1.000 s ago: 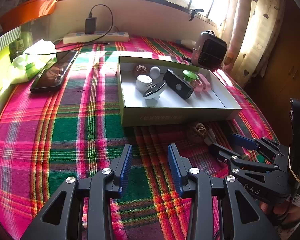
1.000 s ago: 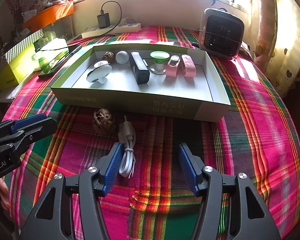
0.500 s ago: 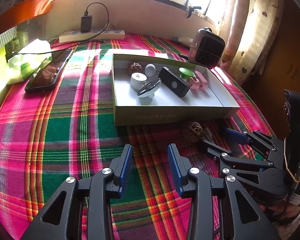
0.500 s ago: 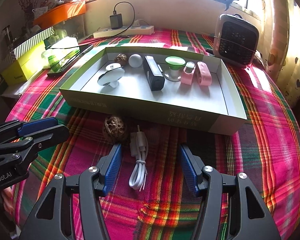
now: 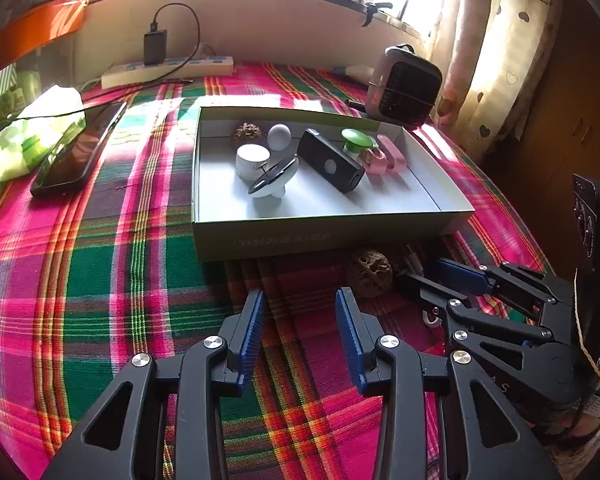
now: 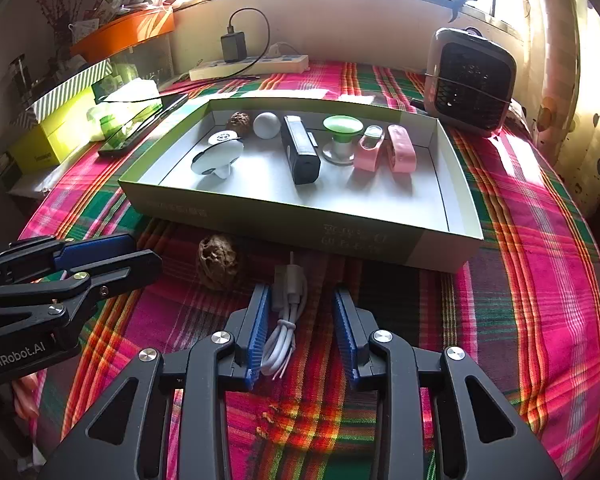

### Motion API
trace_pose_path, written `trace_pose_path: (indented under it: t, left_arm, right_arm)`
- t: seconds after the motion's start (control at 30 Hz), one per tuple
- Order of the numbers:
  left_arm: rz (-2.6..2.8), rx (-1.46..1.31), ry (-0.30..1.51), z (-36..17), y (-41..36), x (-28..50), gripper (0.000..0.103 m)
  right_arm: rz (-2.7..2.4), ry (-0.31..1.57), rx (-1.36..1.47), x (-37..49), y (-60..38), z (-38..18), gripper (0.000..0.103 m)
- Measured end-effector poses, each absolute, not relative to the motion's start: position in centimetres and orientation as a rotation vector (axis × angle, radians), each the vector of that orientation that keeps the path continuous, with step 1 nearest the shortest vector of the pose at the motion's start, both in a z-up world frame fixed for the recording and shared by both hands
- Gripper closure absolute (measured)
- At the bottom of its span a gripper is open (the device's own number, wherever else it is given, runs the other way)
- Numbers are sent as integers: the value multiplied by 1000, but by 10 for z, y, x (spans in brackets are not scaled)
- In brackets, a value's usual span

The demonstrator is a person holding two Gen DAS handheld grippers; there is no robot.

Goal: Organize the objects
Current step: 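Close the right tool on the coiled white USB cable, then close the left tool on the brown walnut while the right tool holds the cable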

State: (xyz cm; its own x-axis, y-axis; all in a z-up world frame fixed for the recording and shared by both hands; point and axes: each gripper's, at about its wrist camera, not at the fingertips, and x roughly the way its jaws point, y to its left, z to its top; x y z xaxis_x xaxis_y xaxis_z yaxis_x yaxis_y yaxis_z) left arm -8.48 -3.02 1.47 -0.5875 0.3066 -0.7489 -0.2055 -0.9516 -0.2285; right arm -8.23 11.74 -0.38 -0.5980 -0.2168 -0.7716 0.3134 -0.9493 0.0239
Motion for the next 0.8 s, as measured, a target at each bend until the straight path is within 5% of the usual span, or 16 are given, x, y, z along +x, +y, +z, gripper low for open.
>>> trace_pose_path:
  t: [0.13,0.8]
  left_arm:
    - [2549,-1240,-165,16,-23,-88,68]
    - [2499,-1270,-149,13,9,-102,61]
  right_arm:
    - [-2565,147,1216,-83,123,-3,84]
    - [-2542,80,1211,-84,147,-4,84]
